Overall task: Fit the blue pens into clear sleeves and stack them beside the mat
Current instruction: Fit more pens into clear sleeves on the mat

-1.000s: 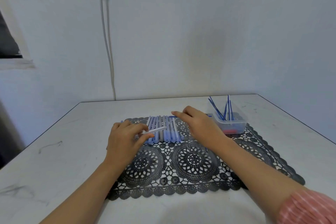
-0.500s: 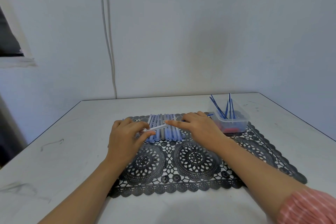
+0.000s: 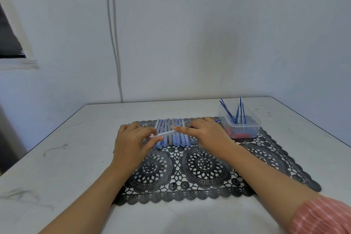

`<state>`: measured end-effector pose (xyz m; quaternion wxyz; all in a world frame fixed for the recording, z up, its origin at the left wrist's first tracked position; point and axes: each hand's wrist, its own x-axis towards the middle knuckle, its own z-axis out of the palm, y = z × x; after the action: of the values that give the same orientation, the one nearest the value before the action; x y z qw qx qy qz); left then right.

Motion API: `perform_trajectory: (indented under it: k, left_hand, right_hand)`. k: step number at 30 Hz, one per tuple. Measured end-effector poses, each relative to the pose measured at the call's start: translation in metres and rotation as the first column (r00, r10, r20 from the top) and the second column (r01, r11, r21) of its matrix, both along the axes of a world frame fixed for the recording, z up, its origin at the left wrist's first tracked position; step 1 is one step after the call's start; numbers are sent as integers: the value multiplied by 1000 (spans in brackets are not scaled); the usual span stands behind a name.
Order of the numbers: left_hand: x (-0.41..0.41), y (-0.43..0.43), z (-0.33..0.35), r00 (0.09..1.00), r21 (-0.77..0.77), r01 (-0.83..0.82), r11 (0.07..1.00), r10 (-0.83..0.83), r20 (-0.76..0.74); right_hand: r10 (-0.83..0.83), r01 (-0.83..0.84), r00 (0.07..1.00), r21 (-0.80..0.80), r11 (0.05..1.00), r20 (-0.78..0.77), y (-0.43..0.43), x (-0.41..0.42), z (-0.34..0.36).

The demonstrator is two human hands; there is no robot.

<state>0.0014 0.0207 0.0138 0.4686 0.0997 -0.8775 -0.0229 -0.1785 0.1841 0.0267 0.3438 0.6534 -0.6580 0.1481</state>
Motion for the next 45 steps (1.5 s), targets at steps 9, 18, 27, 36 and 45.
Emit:
perform_trajectory:
  k: [9,18,27,36,45]
  left_hand:
    - [0,1,1,1000,-36,22,999,-22,2]
    - [1,4,4,997,-40,65,997,-66,-28]
    - [1,4,3,997,-51,72,996,-73,-27]
    - [1,5,4,998,-58,66,996,-67,-18]
    - [1,5,3,997,-92,61,994,-64,-30]
  right_hand:
    - [33,-32,998,-19,999,46,-1,3,-1]
    - [-78,110,981,-179,978,177,2,13,3]
    - [-197,251,950,-211,945,244,3,16,3]
    - [-46,100,963,-195,976,266,1,19,0]
    - [90,-92,955,-8,996,282,1,25,1]
